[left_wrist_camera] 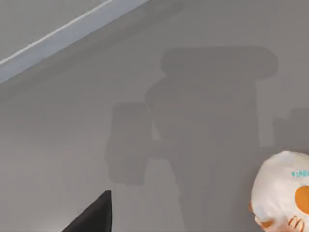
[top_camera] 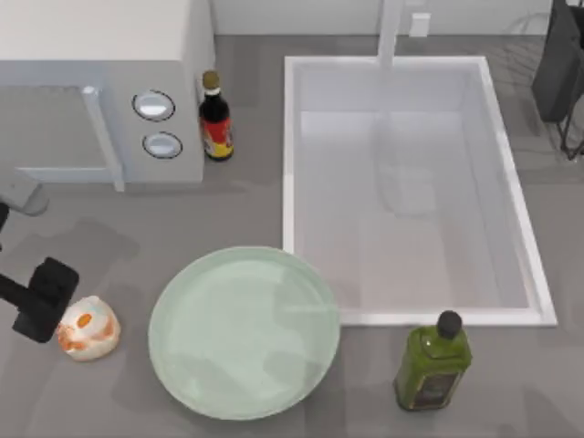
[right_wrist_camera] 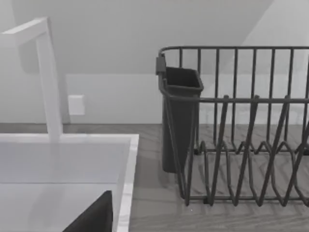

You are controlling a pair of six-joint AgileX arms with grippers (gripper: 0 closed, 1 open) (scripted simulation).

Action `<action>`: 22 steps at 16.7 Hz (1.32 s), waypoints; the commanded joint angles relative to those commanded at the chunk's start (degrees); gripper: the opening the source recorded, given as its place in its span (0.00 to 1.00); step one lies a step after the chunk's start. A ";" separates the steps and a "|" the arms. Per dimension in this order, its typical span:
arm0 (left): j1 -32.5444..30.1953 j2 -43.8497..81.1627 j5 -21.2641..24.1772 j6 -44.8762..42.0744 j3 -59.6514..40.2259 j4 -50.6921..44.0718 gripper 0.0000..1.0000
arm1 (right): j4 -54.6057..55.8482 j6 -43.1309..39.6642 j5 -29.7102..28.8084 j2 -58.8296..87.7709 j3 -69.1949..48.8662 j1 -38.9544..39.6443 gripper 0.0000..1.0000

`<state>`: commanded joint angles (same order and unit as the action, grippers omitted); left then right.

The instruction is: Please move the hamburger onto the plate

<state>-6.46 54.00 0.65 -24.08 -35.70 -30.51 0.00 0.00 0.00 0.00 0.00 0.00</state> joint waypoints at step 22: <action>-5.95 44.23 -0.59 -21.05 -22.99 -20.27 1.00 | 0.00 0.00 0.00 0.00 0.00 0.00 1.00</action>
<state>-12.41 98.23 0.06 -45.13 -58.70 -50.78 0.00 0.00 0.00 0.00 0.00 0.00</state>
